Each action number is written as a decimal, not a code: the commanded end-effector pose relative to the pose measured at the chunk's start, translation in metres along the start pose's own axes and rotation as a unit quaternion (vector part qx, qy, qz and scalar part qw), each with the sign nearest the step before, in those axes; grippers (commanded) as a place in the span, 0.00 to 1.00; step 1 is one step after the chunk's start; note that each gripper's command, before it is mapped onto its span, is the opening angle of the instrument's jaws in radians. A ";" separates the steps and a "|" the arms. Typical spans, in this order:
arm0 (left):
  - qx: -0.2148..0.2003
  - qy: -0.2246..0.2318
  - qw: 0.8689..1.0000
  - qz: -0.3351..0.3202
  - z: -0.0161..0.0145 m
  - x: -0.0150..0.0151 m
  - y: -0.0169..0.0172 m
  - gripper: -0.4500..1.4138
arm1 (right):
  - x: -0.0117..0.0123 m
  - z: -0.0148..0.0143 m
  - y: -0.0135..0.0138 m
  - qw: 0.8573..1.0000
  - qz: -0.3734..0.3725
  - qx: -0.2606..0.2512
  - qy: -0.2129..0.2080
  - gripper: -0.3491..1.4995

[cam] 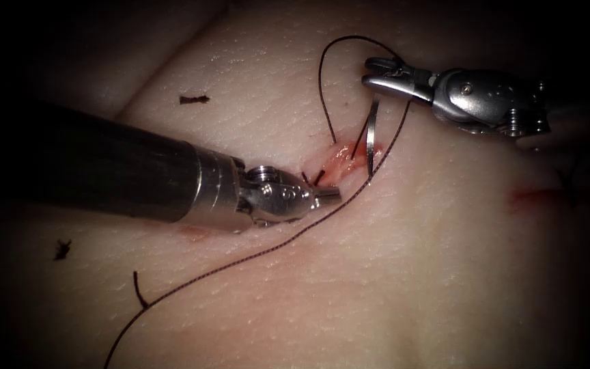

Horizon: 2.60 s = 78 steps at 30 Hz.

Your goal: Wound Closure

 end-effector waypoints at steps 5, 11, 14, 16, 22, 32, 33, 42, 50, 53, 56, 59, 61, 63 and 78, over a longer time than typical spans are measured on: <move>0.001 -0.001 1.000 -0.008 0.0015 -0.0003 -0.0010 0.25 | -0.0014 0.0006 -0.0012 1.000 -0.010 0.003 0.004 0.00; 0.006 -0.005 1.000 -0.008 0.0024 -0.0012 -0.0024 0.25 | -0.0017 0.0008 -0.0012 0.999 -0.047 0.006 0.007 0.00; 0.004 -0.014 1.000 -0.007 0.0030 -0.0017 -0.0027 0.25 | -0.0017 0.0009 -0.0013 0.998 -0.063 0.010 0.012 0.00; 0.003 -0.021 1.000 -0.007 0.0035 -0.0020 -0.0029 0.25 | -0.0018 0.0010 -0.0016 0.998 -0.067 0.013 0.014 0.00; 0.008 -0.039 0.999 -0.009 0.0041 -0.0026 -0.0041 0.24 | -0.0023 0.0008 -0.0027 0.997 -0.078 0.025 0.016 0.00; -0.020 -0.078 0.997 -0.010 0.0044 -0.0030 -0.0033 0.40 | -0.0026 0.0012 -0.0027 0.992 -0.116 0.041 0.023 0.00; -0.027 -0.077 0.997 -0.011 0.0043 -0.0029 -0.0032 0.43 | -0.0026 0.0014 -0.0026 0.991 -0.125 0.044 0.024 0.00; -0.036 -0.074 0.996 -0.017 0.0034 -0.0015 -0.0026 0.55 | -0.0040 0.0021 -0.0029 0.974 -0.209 0.080 0.035 0.00; -0.038 -0.074 0.996 -0.017 0.0033 -0.0015 -0.0026 0.55 | -0.0058 0.0011 -0.0036 0.967 -0.234 0.093 0.042 0.00; -0.037 -0.074 0.996 -0.017 0.0034 -0.0014 -0.0026 0.54 | -0.0065 0.0012 -0.0038 0.963 -0.247 0.096 0.044 0.00; -0.040 -0.073 0.996 -0.017 0.0035 -0.0013 -0.0026 0.54 | -0.0071 0.0014 -0.0038 0.962 -0.253 0.097 0.047 0.00; -0.041 -0.072 0.996 -0.017 0.0034 -0.0014 -0.0025 0.54 | -0.0076 0.0016 -0.0037 0.959 -0.261 0.099 0.049 0.00; -0.042 -0.072 0.996 -0.016 0.0033 -0.0015 -0.0025 0.54 | -0.0078 0.0017 -0.0036 0.959 -0.261 0.099 0.049 0.00; -0.042 -0.072 0.996 -0.016 0.0033 -0.0016 -0.0025 0.54 | -0.0079 0.0017 -0.0033 0.958 -0.265 0.098 0.049 0.00; -0.043 -0.071 0.996 -0.016 0.0031 -0.0016 -0.0023 0.54 | -0.0111 0.0015 -0.0047 0.948 -0.293 0.116 0.040 0.00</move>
